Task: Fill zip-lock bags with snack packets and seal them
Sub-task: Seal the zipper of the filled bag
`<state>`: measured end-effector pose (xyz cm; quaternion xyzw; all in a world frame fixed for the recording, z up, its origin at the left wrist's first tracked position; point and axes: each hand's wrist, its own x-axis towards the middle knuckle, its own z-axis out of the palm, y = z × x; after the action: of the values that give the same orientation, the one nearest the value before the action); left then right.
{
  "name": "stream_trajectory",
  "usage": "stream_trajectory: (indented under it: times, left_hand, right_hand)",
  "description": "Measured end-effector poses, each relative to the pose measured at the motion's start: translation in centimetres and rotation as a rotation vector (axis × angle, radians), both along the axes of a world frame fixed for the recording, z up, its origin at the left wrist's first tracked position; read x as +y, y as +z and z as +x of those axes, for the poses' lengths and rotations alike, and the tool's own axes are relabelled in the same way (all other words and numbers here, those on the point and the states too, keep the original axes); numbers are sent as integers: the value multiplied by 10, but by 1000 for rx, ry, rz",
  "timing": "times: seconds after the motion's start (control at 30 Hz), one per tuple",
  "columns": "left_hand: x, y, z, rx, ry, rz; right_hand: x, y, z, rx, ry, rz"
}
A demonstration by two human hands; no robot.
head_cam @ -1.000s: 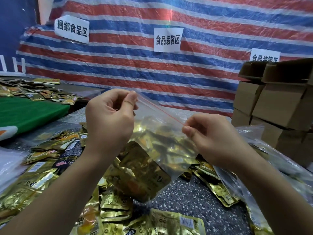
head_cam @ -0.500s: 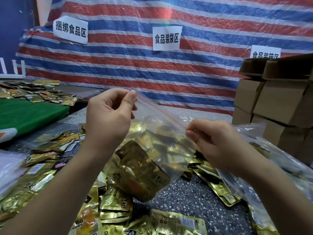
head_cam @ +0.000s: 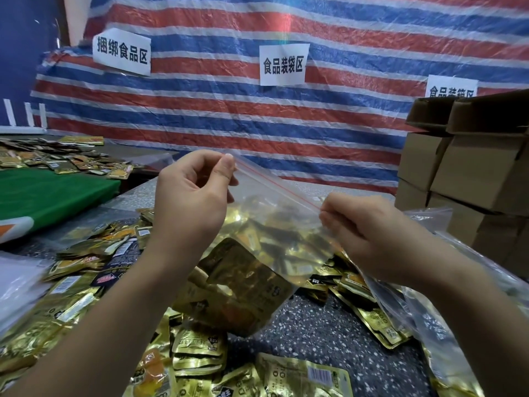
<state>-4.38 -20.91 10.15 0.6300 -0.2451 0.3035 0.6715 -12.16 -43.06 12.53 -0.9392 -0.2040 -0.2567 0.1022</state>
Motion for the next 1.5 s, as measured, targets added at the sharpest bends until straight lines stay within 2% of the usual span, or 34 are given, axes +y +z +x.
stream_trajectory:
  times: [0.37, 0.63, 0.97, 1.23, 1.37, 1.5]
  left_hand:
    - [7, 2, 5, -19, 25, -11]
    - [8, 3, 6, -30, 16, 6]
    - [5, 1, 5, -37, 12, -25]
    - [-1, -3, 7, -1, -44, -7]
    - [-5, -3, 3, -1, -79, 14]
    - [-5, -4, 2, -11, -83, 32]
  right_hand:
    - [8, 6, 10, -86, 135, -22]
    - [5, 10, 9, -93, 102, -66]
    - [9, 4, 16, -149, 222, 46]
    - [15, 9, 12, 23, 72, -11]
    - [29, 10, 16, -33, -43, -104]
    - [29, 6, 27, -70, 64, -69]
